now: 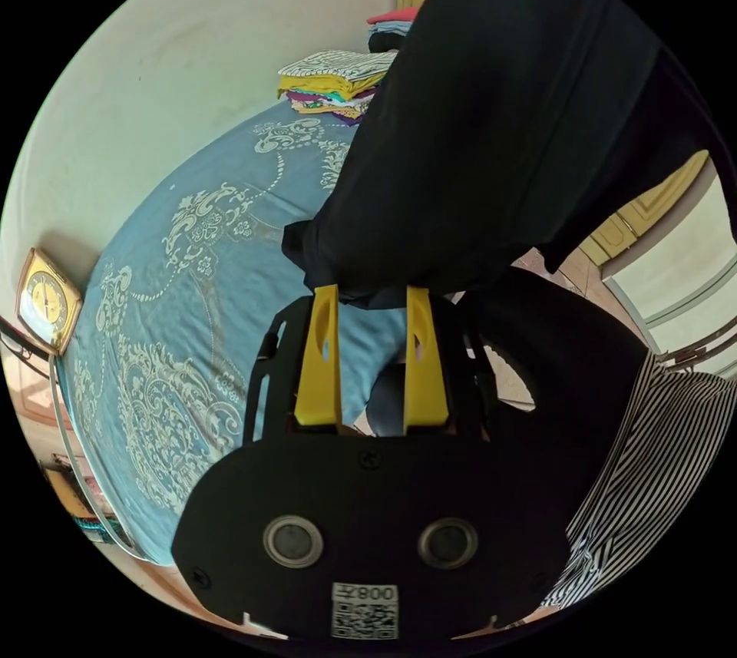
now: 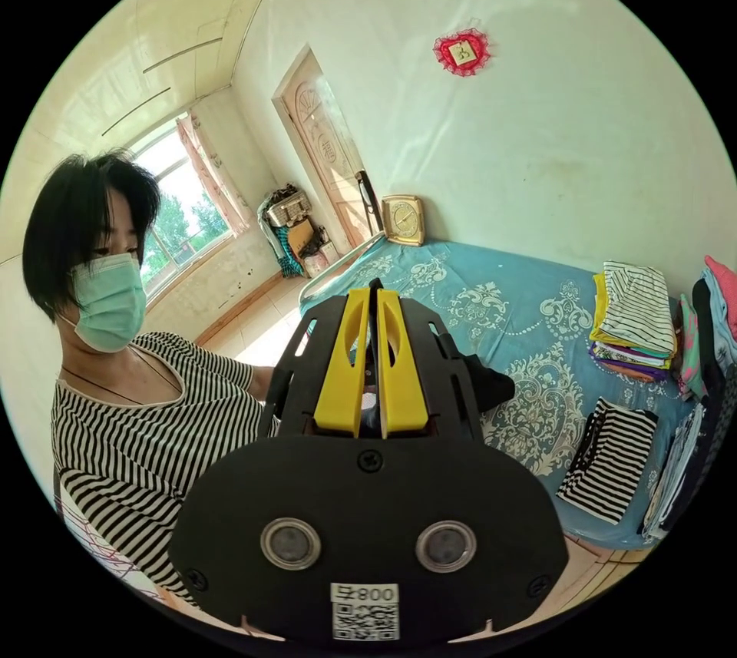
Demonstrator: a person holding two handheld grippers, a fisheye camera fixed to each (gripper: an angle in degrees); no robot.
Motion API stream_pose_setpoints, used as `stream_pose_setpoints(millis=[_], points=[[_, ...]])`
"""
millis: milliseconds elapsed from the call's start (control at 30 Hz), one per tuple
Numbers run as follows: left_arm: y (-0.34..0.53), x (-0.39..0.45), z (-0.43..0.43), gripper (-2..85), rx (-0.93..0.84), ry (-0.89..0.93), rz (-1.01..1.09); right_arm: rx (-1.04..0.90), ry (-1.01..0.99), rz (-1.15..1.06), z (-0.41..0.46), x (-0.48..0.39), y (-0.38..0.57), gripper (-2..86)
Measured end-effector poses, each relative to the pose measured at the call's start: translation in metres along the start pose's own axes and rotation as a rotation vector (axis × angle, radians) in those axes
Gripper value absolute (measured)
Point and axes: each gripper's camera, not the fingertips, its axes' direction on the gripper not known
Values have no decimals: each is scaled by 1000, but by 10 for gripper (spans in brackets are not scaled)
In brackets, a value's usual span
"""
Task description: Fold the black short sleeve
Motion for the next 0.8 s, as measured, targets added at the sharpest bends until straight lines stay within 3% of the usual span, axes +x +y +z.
stream_pose_setpoints(millis=[233, 400, 800], points=[[-6, 2, -24, 43, 23, -88, -63, -7, -8, -11, -3, -3, -2, 13], [13, -19, -71, 14, 112, -44, -149, 7, 9, -19, -19, -5, 3, 13], [124, -80, -314, 5, 539, -181, -358, 179, 12, 25, -91, 6, 42, 13]])
